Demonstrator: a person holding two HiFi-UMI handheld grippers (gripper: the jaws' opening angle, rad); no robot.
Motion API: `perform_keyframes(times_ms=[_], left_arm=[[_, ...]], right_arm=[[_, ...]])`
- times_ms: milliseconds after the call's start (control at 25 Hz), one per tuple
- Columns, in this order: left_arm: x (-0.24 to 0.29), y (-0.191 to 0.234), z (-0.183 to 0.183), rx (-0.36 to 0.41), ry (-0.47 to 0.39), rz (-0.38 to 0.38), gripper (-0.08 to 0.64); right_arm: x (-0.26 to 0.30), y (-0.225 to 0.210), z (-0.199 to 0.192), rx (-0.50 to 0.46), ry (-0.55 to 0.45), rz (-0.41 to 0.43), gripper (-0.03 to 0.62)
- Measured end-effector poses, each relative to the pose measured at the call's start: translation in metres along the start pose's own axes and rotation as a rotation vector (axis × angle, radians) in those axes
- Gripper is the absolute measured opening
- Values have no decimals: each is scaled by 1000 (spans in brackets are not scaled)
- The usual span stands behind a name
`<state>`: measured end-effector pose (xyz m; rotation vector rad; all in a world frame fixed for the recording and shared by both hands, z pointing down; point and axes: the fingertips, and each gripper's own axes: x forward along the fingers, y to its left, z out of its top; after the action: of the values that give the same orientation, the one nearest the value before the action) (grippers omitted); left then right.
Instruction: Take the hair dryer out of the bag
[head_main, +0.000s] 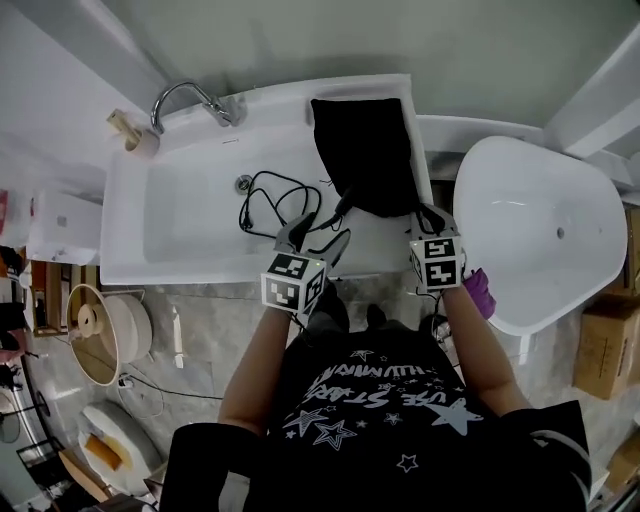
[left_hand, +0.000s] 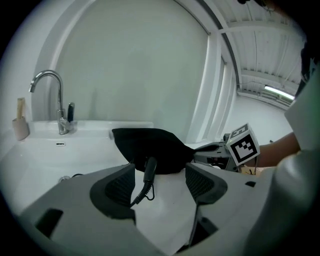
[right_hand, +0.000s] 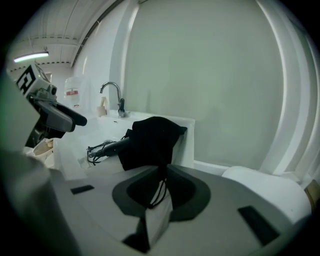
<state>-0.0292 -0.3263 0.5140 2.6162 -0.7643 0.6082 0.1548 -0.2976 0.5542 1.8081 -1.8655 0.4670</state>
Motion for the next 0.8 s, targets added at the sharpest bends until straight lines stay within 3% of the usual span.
perform_keyframes(times_ms=[80,320,640,800], left_arm=[[14,-1,-1,25,30,-59,328],[57,-11,-5,85,136,-213,328],[100,-8,-9,81,232,-281,328],[115,-3,-9,77,287,-276,327]], right_arm=[[-1,0,3,16,-9,-15,35],[-4,1,9,86,-17,-58,25],[-5,-2,17,149,-20,-109,25],[-6,-2,19,179,-26,-126,25]])
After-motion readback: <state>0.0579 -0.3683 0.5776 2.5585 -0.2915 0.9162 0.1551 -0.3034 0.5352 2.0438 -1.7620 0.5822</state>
